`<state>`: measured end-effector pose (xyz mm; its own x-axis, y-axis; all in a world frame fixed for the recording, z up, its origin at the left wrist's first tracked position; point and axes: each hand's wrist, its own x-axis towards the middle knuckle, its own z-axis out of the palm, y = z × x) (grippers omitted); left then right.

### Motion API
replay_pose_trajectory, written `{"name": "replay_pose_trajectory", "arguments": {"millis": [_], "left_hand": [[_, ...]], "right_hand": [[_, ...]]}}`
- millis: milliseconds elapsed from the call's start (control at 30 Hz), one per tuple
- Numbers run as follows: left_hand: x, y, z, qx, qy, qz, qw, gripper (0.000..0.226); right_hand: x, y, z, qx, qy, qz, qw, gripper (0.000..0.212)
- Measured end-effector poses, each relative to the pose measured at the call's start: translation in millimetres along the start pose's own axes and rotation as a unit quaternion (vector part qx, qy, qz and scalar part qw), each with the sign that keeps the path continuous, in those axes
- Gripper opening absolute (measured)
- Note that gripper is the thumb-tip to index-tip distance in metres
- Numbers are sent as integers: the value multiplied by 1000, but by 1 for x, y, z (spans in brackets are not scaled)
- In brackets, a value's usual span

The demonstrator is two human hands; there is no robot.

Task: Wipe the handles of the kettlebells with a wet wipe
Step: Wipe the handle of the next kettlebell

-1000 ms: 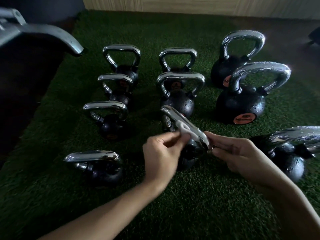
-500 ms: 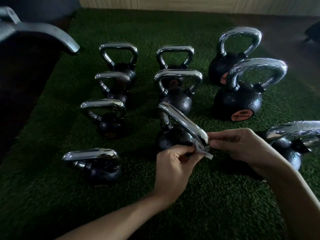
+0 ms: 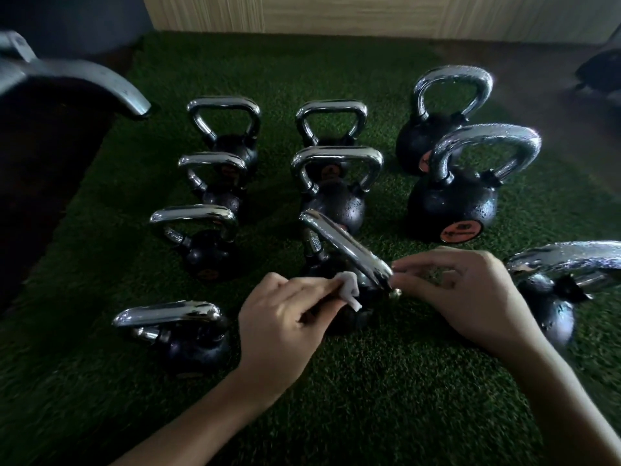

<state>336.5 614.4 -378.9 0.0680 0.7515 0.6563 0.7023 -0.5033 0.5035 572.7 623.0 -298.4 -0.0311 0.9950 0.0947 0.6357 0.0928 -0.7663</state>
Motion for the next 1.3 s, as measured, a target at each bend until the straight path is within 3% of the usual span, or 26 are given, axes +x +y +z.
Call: {"name": "replay_pose_trajectory", "arguments": {"millis": [167, 300, 333, 400, 500, 600, 767, 1067, 1167, 1300], "left_hand": [[35, 11, -20, 52, 31, 41, 997, 20], [48, 18, -21, 95, 20, 77, 992, 26], [48, 19, -21, 89, -2, 51, 995, 31], [43, 20, -19, 16, -66, -94, 993, 45], [39, 18, -10, -175, -109, -330, 921, 60], [47, 19, 6, -206, -97, -399, 888, 91], [60, 34, 35, -149, -98, -412, 894, 134], [71, 42, 52, -151, -66, -428, 889, 143], [77, 35, 47, -143, -113, -417, 890, 143], [91, 7, 23, -112, -262, -337, 898, 137]], "right_hand": [[3, -33, 16, 66, -83, -31, 994, 18], [11, -33, 18, 128, -52, -15, 990, 19], [11, -33, 16, 138, -37, -13, 990, 20], [10, -28, 12, 172, -1, 0, 985, 17], [10, -14, -1, 242, 81, 45, 966, 16], [9, -2, -10, 271, 155, 91, 946, 14], [5, 3, -13, 261, 160, 102, 947, 9], [14, 8, -8, 271, 161, 106, 943, 9], [22, 15, -2, 250, 154, 108, 950, 9], [29, 30, 8, 251, 146, 115, 950, 6]]}}
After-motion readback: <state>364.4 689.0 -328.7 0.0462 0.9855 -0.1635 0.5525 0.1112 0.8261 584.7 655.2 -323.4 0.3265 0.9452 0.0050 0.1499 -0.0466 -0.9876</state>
